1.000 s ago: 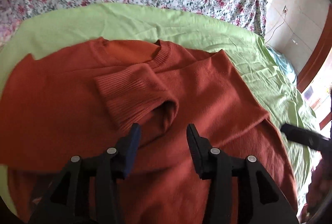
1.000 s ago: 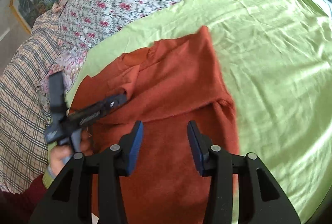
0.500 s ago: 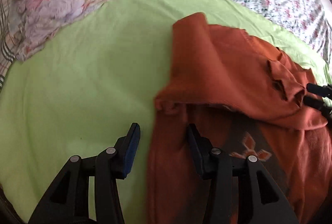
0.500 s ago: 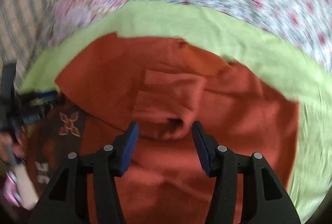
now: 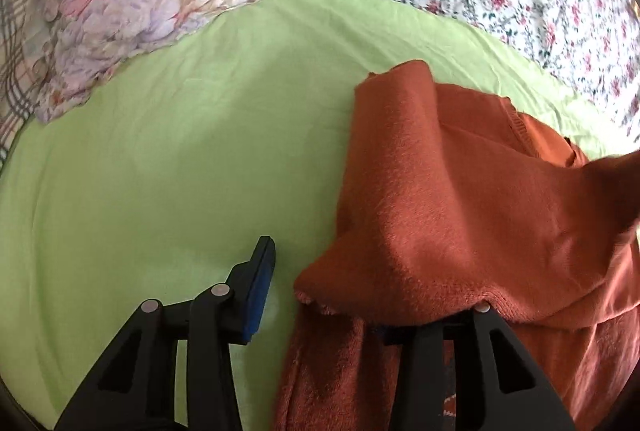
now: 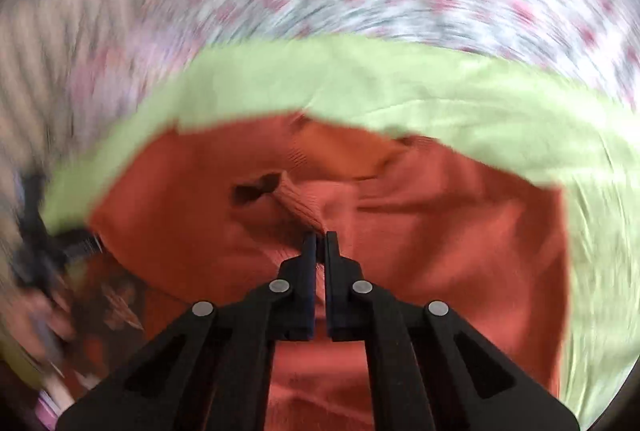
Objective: Fold small clothes
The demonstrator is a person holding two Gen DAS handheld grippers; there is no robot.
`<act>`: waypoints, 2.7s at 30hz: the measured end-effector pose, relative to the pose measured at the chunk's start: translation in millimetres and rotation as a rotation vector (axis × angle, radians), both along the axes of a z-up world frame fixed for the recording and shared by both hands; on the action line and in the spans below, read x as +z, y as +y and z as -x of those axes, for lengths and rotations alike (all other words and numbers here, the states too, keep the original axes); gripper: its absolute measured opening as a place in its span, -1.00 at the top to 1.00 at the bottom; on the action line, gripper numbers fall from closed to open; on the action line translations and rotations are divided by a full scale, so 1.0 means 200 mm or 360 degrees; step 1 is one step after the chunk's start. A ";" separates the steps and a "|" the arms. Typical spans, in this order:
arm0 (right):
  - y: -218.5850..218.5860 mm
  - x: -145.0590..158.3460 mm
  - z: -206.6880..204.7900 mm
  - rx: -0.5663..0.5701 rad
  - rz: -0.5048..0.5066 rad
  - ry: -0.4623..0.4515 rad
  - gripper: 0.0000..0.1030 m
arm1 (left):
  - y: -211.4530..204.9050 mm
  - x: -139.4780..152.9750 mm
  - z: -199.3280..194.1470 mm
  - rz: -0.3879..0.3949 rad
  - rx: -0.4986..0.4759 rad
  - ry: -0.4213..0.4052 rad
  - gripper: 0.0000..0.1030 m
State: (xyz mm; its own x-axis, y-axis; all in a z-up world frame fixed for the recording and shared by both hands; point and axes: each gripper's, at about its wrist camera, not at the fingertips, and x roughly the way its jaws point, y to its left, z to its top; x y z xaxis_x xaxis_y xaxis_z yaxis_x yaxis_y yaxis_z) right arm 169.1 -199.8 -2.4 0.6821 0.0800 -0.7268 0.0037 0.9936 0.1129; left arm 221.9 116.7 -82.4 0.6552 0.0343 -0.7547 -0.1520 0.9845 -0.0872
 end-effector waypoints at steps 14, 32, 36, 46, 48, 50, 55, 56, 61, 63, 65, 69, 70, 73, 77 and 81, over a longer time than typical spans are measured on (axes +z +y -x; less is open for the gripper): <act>-0.46 -0.10 0.35 -0.0436 -0.0473 -0.0016 0.95 | 0.11 -0.02 0.07 0.0219 0.0116 -0.0091 0.18; -0.31 -0.14 0.18 -0.0369 -0.0142 0.0304 0.25 | 0.13 -0.04 0.08 0.0295 0.0115 -0.0096 0.15; -0.46 -0.08 0.38 -0.0526 -0.0192 0.0235 0.23 | 0.10 -0.01 0.15 0.0251 0.0049 -0.0038 0.17; -0.58 0.13 1.01 -0.0182 -0.0583 0.0034 0.22 | 0.08 0.07 0.79 0.0305 -0.0230 0.0000 0.12; -0.58 0.09 1.14 -0.0126 -0.0648 0.0044 0.18 | 0.09 0.06 0.90 0.0316 -0.0273 0.0028 0.08; -0.58 0.05 1.25 -0.0095 -0.0685 0.0072 0.09 | 0.09 0.03 0.99 0.0305 -0.0310 0.0065 0.07; -0.55 -0.09 1.42 -0.0022 -0.0721 0.0184 0.07 | 0.08 -0.08 1.19 0.0280 -0.0392 0.0167 0.06; -0.52 -0.13 1.44 0.0026 -0.0709 0.0205 0.07 | 0.08 -0.10 1.22 0.0285 -0.0402 0.0161 0.06; -0.41 -0.17 1.40 0.0179 -0.0636 0.0120 0.07 | 0.02 -0.13 1.28 0.0320 -0.0506 0.0181 0.04; -0.35 -0.19 1.37 0.0256 -0.0585 0.0102 0.07 | 0.00 -0.15 1.30 0.0304 -0.0530 0.0181 0.03; -0.27 -0.21 1.33 0.0335 -0.0511 0.0096 0.07 | -0.02 -0.16 1.30 0.0282 -0.0534 0.0171 -0.03; -0.20 -0.22 1.30 0.0422 -0.0515 0.0103 0.69 | -0.05 -0.15 1.29 0.0216 -0.0533 0.0146 0.11; -0.19 -0.21 1.31 0.0440 -0.0502 0.0119 0.77 | -0.06 -0.14 1.29 0.0189 -0.0531 0.0135 0.25; -0.24 -0.16 1.39 0.0451 -0.0531 0.0129 0.82 | -0.07 -0.13 1.29 0.0171 -0.0535 0.0111 0.51; -0.37 0.01 1.56 0.0430 -0.0644 -0.0009 0.85 | -0.06 -0.10 1.31 0.0152 -0.0554 0.0098 0.67; -0.51 0.12 1.68 0.0373 -0.0741 -0.0143 0.88 | 0.00 -0.13 1.32 0.0238 -0.0547 0.0149 0.53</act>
